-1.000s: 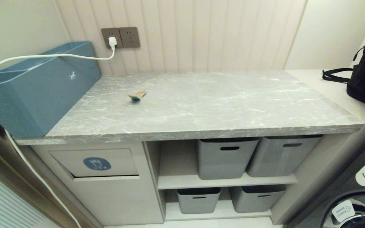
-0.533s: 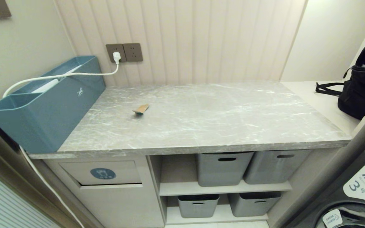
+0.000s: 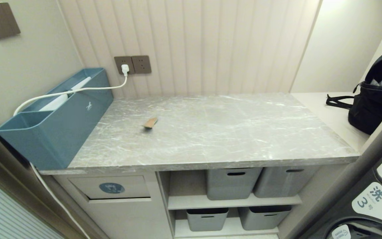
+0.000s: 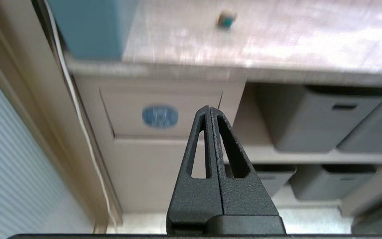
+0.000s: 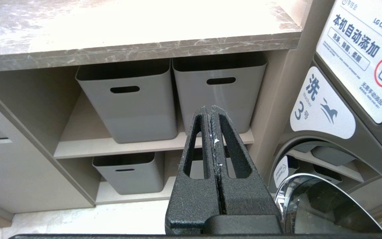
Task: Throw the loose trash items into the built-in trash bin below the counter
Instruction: Pick up the garbage
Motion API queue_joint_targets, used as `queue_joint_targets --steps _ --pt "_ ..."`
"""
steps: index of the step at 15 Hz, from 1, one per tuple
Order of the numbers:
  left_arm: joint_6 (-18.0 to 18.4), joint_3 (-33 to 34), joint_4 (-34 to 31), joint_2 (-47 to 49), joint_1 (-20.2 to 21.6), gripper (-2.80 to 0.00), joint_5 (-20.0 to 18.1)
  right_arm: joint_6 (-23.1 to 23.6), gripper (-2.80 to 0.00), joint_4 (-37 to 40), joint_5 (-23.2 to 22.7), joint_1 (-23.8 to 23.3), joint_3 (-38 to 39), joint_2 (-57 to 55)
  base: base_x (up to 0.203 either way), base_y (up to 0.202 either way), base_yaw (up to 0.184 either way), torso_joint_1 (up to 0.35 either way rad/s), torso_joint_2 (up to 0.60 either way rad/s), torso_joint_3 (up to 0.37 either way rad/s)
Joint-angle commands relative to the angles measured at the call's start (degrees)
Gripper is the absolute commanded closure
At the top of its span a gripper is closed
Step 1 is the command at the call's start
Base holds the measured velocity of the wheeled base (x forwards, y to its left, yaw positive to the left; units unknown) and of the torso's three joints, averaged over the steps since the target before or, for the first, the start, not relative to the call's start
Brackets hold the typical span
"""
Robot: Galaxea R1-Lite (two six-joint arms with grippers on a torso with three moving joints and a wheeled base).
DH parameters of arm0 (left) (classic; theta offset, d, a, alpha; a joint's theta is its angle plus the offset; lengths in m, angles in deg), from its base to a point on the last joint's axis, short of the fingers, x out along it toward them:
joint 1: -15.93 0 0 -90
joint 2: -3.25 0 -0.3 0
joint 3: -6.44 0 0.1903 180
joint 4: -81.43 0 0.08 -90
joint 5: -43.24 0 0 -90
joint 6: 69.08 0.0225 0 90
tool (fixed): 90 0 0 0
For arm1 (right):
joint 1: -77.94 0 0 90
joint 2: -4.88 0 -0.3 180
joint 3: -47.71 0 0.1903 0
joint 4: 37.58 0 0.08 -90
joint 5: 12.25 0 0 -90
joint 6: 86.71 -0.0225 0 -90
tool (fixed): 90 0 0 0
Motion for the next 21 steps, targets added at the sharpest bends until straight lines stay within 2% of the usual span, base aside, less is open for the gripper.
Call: queue_joint_targets --steps 1,4,5,10,13,17,19,21 --pt "-0.09 -4.78 0.10 5.44 -0.22 0.00 -0.57 -0.02 0.00 -0.04 0.01 0.01 0.08 -0.02 0.000 0.000 0.000 0.000 0.00 0.000" --pt "-0.55 -20.50 0.27 25.01 -3.24 0.00 -3.65 -0.02 0.00 -0.04 0.01 0.01 0.00 -0.02 0.000 0.000 0.000 0.000 0.00 0.000" --pt "-0.85 -25.35 0.59 32.56 -4.34 -2.80 -4.75 -0.02 0.00 -0.04 0.01 0.01 0.00 -0.02 0.000 0.000 0.000 0.000 0.00 0.000" --pt "-1.53 -47.27 8.26 69.00 -7.25 -2.80 -10.93 -0.02 0.00 -0.04 0.01 0.01 0.00 -0.02 0.000 0.000 0.000 0.000 0.00 0.000" --pt "-4.90 -58.08 9.35 85.82 -9.28 -2.80 -13.22 -0.02 0.00 -0.04 0.01 0.01 0.00 -0.02 0.000 0.000 0.000 0.000 0.00 0.000" --pt "-6.63 -73.86 -0.04 101.50 -12.29 -2.80 -13.58 -0.02 0.00 -0.04 0.01 0.01 0.00 -0.02 0.000 0.000 0.000 0.000 0.00 0.000" --pt "-5.48 -80.00 -3.61 108.07 -12.84 -2.80 -13.12 -0.02 0.00 -0.04 0.01 0.01 0.00 -0.02 0.000 0.000 0.000 0.000 0.00 0.000" --pt "-4.44 -84.68 -4.57 112.75 -13.22 -2.80 -10.35 -0.02 0.00 -0.04 0.01 0.01 0.00 -0.02 0.000 0.000 0.000 0.000 0.00 0.000"
